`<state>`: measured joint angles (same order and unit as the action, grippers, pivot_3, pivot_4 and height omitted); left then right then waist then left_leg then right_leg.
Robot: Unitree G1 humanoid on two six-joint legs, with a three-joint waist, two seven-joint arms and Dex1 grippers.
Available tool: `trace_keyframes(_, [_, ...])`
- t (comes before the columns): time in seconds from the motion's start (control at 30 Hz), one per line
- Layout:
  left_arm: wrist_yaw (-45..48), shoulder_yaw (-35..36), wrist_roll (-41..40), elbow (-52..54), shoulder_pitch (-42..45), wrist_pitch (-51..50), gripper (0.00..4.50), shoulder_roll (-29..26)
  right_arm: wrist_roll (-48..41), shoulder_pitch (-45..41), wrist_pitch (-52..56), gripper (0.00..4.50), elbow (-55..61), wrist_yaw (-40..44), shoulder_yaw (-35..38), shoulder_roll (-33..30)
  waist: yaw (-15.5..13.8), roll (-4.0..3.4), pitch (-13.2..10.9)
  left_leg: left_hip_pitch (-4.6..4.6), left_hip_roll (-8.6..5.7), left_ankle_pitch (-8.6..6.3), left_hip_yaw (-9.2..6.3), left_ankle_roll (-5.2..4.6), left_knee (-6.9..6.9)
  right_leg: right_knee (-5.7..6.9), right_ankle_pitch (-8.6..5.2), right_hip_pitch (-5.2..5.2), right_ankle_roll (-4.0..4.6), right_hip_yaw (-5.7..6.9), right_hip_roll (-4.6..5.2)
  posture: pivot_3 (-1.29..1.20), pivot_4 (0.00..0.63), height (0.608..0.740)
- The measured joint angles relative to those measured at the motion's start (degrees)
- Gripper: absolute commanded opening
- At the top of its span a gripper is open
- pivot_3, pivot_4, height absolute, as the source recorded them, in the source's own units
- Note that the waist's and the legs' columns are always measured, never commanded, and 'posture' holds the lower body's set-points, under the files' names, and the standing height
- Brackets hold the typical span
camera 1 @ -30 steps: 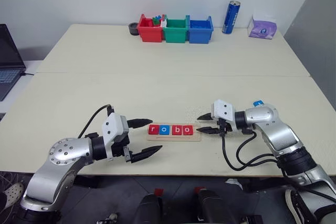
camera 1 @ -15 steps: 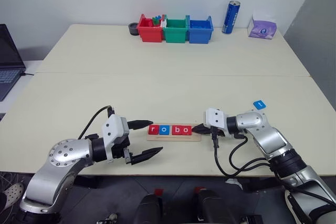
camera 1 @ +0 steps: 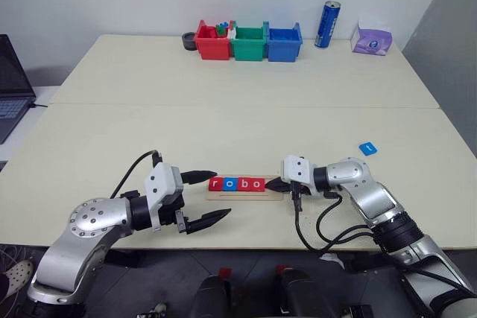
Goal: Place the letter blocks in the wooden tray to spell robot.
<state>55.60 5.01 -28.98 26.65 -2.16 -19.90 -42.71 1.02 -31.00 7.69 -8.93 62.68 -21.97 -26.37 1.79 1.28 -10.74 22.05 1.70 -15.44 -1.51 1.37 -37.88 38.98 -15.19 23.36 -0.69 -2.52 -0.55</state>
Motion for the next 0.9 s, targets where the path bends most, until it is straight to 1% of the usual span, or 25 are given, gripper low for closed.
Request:
trace_keyframes(0.3, [-0.3,0.0,0.0,0.0,0.0,0.0,4.5,-0.1,-0.3,-0.1,1.2,0.02,0.4,0.5,0.1,-0.2,0.0,0.0,0.0,0.0,0.0,0.0,0.0,0.0,0.0,0.0,0.0,0.0,0.0,0.0,0.01,0.0,0.15,0.74])
trace_keyframes(0.33, [-0.4,0.0,0.0,0.0,0.0,0.0,4.5,-0.1,-0.7,-0.1,2.3,0.18,1.1,1.1,0.4,-0.9,0.0,0.0,0.0,0.0,0.0,0.0,0.0,0.0,0.0,0.0,0.0,0.0,0.0,0.0,0.01,0.0,0.15,0.74])
trace_keyframes(0.43, [-0.8,0.0,0.0,0.0,0.0,-0.1,4.5,-0.1,-4.3,0.1,8.2,0.82,5.7,3.1,2.9,-4.5,-0.1,-0.02,0.0,0.02,0.02,0.0,-0.03,0.0,-0.01,0.0,0.01,0.0,0.01,0.0,0.07,0.0,0.15,0.74])
trace_keyframes(0.5, [-1.1,0.0,0.0,0.1,0.1,-0.1,4.5,-0.1,-7.1,0.6,13.0,1.61,10.3,3.7,6.4,-7.9,-0.2,-0.02,0.0,0.05,0.01,0.0,-0.05,0.0,-0.01,-0.02,0.0,-0.01,0.0,0.02,0.13,0.0,0.15,0.74])
trace_keyframes(0.53, [-1.1,0.1,-0.1,0.0,0.1,-0.1,4.5,-0.1,-8.0,0.8,14.6,1.9,11.8,3.8,7.8,-9.3,-0.2,-0.01,0.0,0.04,0.0,0.0,-0.04,0.0,-0.01,-0.02,-0.01,-0.02,-0.01,0.02,0.13,0.0,0.15,0.74])
trace_keyframes(0.57, [-1.2,0.1,-0.1,0.1,0.3,-0.1,4.5,0.1,-9.9,2.0,18.0,2.31,15.0,3.6,10.3,-11.4,-0.3,-0.01,0.0,0.08,-0.01,0.0,-0.07,0.0,-0.01,-0.03,-0.01,-0.02,-0.02,0.03,0.14,0.0,0.15,0.74])
trace_keyframes(0.6, [-1.2,0.1,-0.1,0.0,0.3,-0.1,4.5,0.1,-10.8,2.7,19.6,2.57,16.4,3.6,11.6,-12.4,-0.3,0.0,0.0,0.05,-0.01,0.0,-0.06,0.0,-0.01,-0.03,-0.03,-0.03,-0.04,0.03,0.14,0.0,0.15,0.74])
trace_keyframes(0.63, [-1.3,-0.2,-0.1,0.0,0.8,-0.1,4.5,0.4,-12.8,4.4,23.6,2.97,19.4,2.6,14.2,-13.5,-0.3,0.0,0.0,0.08,-0.01,0.0,-0.08,0.0,0.0,-0.04,-0.03,-0.03,-0.06,0.03,0.14,0.0,0.15,0.74])
trace_keyframes(0.7, [-1.7,-0.9,-0.1,0.0,2.1,-0.7,4.5,1.4,-16.1,7.0,30.3,3.71,23.8,-0.2,18.7,-13.8,-0.2,0.0,0.0,0.07,-0.02,0.0,-0.07,0.0,0.0,-0.03,-0.04,-0.03,-0.07,0.02,0.13,0.0,0.15,0.74])
trace_keyframes(0.73, [-1.9,-1.4,-0.1,0.0,2.8,-0.9,4.5,1.9,-17.0,7.6,32.3,3.97,25.0,-1.3,19.8,-13.8,-0.2,0.0,0.0,0.06,-0.04,0.0,-0.06,0.0,-0.02,-0.01,-0.06,-0.03,-0.1,0.02,0.11,0.0,0.15,0.74])
trace_keyframes(0.77, [-2.5,-2.5,0.0,-0.2,4.2,-1.2,4.5,2.7,-18.1,8.7,35.3,4.38,27.0,-3.9,22.0,-13.3,-0.2,0.0,0.0,0.06,-0.05,0.0,-0.05,0.0,-0.02,-0.02,-0.08,-0.03,-0.14,0.01,0.09,0.0,0.15,0.74])
trace_keyframes(0.8, [-3.2,-3.7,0.2,-0.4,6.1,-1.5,4.5,4.3,-18.0,9.7,37.2,4.45,28.4,-7.5,24.2,-12.1,-0.2,0.0,0.0,0.06,-0.06,0.0,-0.06,0.0,-0.04,-0.01,-0.12,-0.04,-0.24,0.01,0.09,0.0,0.15,0.74])
trace_keyframes(0.9, [-6.1,-8.5,1.5,-2.0,12.5,-2.2,4.5,10.3,-15.5,12.0,40.8,4.45,29.0,-18.8,28.0,-8.7,-0.4,0.03,0.0,0.07,-0.16,0.01,-0.03,0.02,-0.07,-0.01,-0.07,-0.07,-0.33,-0.01,0.08,0.0,0.15,0.74])
